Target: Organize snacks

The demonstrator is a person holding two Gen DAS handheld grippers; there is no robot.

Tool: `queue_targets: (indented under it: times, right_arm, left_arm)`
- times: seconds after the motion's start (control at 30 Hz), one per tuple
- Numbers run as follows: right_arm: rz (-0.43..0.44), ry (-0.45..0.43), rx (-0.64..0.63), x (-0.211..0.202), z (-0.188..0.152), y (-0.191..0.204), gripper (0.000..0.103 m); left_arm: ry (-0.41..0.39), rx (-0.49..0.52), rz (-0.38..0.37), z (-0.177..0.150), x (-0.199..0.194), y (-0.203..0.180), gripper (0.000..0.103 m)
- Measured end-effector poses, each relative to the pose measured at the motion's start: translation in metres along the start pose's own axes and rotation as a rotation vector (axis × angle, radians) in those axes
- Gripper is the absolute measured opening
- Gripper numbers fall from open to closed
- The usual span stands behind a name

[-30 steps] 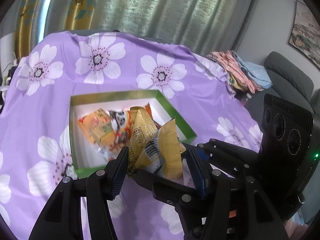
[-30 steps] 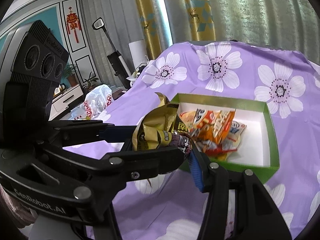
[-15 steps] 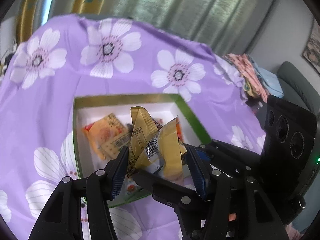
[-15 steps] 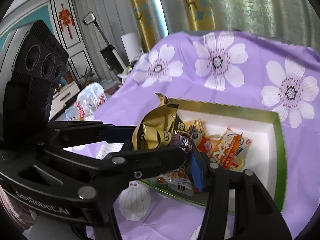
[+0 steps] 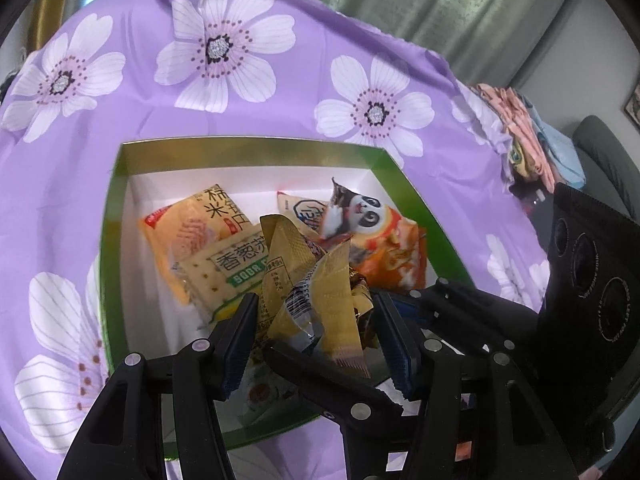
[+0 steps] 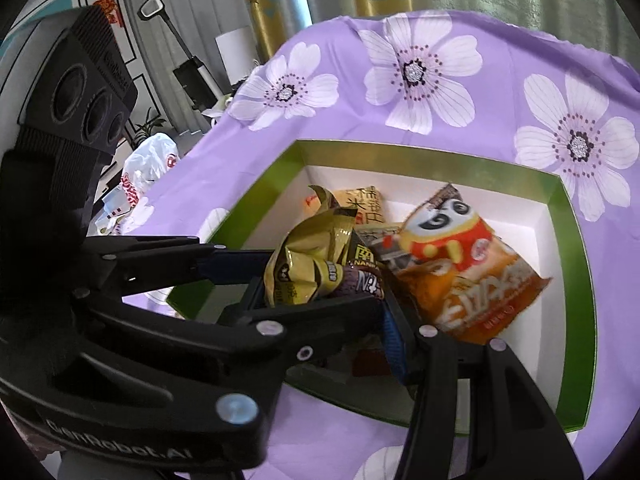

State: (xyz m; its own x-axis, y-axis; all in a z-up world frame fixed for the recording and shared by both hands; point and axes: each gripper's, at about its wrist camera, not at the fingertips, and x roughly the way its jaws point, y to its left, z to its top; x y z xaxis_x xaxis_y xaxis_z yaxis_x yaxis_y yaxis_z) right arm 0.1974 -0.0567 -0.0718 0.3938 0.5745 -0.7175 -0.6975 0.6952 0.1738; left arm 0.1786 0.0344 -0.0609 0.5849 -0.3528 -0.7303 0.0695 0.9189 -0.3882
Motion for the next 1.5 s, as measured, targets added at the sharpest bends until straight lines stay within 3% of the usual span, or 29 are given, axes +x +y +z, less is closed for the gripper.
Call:
queue_targets:
  times: [0.5,1.03,1.13,1.2,1.3,1.4,1.5]
  right_arm:
    - [-0.011,0.054,0.027,0.004,0.002,-0.008,0.056]
    - [-0.070,0.064,0.033,0.004,0.005,-0.010,0.060]
    - [-0.087,0.061,0.032,0.003,0.006,-0.010,0.066]
    - [-0.112,0.050,0.023,0.000,0.006,-0.010,0.075]
    - [-0.152,0.037,0.016,-0.007,0.006,-0.012,0.082]
    - [-0.170,0.023,0.023,-0.017,0.005,-0.015,0.084]
    - [-0.192,0.015,0.019,-0.028,0.003,-0.015,0.088]
  left_arm:
    - [0.046,-0.005,0.043,0.006,0.013,-0.005,0.058]
    - [0.044,0.010,0.109,0.009,0.011,-0.010,0.060]
    - [0.038,0.009,0.137,0.010,0.010,-0.011,0.068]
    - [0.027,0.017,0.165,0.011,0.007,-0.013,0.079]
    - [0.011,0.029,0.202,0.011,0.000,-0.015,0.083]
    - [-0.011,0.051,0.238,0.010,-0.010,-0.021,0.094]
    - [-0.044,0.079,0.267,0.007,-0.022,-0.029,0.097]
